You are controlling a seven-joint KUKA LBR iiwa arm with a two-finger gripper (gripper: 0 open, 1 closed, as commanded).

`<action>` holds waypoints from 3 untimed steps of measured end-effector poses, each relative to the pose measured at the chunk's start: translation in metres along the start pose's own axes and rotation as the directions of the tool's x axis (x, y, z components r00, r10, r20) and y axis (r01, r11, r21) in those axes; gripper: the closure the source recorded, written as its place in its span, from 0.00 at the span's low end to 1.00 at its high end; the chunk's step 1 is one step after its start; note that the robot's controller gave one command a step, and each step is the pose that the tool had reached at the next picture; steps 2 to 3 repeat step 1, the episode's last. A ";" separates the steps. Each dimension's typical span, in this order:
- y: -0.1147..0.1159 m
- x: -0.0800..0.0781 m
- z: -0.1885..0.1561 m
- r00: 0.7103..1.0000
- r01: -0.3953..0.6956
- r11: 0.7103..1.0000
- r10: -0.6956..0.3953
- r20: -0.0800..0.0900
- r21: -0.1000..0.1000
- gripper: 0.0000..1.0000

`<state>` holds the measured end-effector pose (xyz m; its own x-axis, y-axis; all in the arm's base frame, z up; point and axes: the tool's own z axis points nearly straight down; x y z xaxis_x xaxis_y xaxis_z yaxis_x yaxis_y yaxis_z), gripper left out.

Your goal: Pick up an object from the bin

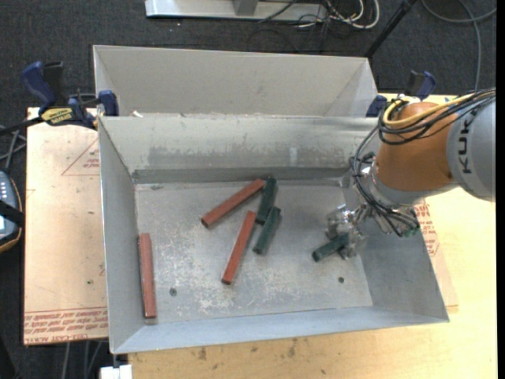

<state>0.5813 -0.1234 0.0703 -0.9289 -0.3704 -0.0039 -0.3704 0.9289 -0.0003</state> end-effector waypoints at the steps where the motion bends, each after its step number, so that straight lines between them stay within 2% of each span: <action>1: -0.006 -0.029 -0.166 0.999 0.035 0.999 -0.035 0.006 0.004 1.00; 3: -0.006 -0.029 -0.166 0.999 0.035 0.999 -0.035 0.006 0.004 1.00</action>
Offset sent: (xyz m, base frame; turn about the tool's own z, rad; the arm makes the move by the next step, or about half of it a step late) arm 0.0000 0.0000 0.0000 0.0000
